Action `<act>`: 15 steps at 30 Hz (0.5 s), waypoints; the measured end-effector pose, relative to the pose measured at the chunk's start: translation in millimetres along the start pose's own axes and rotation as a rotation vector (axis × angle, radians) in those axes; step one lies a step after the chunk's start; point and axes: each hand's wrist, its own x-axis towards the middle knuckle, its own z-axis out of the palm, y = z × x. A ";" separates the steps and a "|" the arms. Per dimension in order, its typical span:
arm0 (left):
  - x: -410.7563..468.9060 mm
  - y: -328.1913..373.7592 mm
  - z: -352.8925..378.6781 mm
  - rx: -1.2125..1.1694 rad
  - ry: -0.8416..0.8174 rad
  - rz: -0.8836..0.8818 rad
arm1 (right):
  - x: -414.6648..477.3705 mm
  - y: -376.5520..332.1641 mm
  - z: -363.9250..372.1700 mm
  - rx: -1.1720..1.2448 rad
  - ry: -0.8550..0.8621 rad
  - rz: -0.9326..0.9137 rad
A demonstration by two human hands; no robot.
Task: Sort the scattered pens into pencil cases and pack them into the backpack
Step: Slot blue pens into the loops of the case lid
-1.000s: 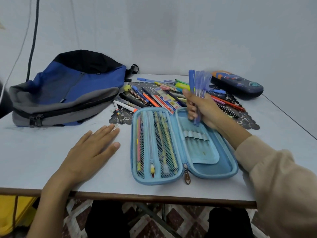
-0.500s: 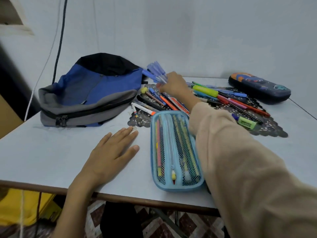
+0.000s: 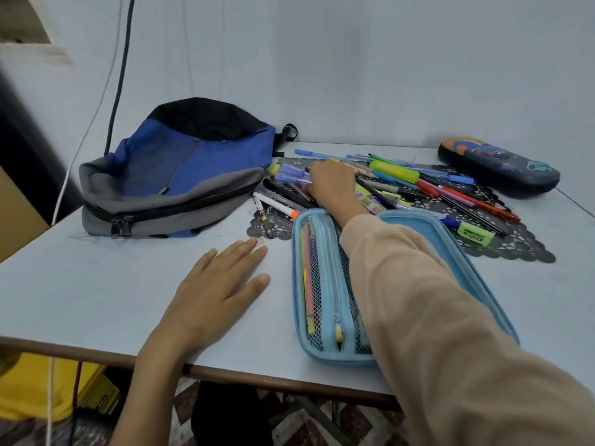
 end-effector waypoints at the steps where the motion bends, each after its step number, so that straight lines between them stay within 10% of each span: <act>1: -0.2 0.2 -0.3 -0.003 -0.001 -0.002 | 0.0 -0.3 0.1 0.000 0.001 -0.008; 9: -1.1 1.7 -1.2 0.008 -0.011 -0.003 | -0.6 -0.1 -2.2 0.000 0.005 -0.065; 15: -0.7 0.5 -3.0 0.010 -0.015 0.000 | 5.8 18.6 -6.7 0.656 -0.086 0.292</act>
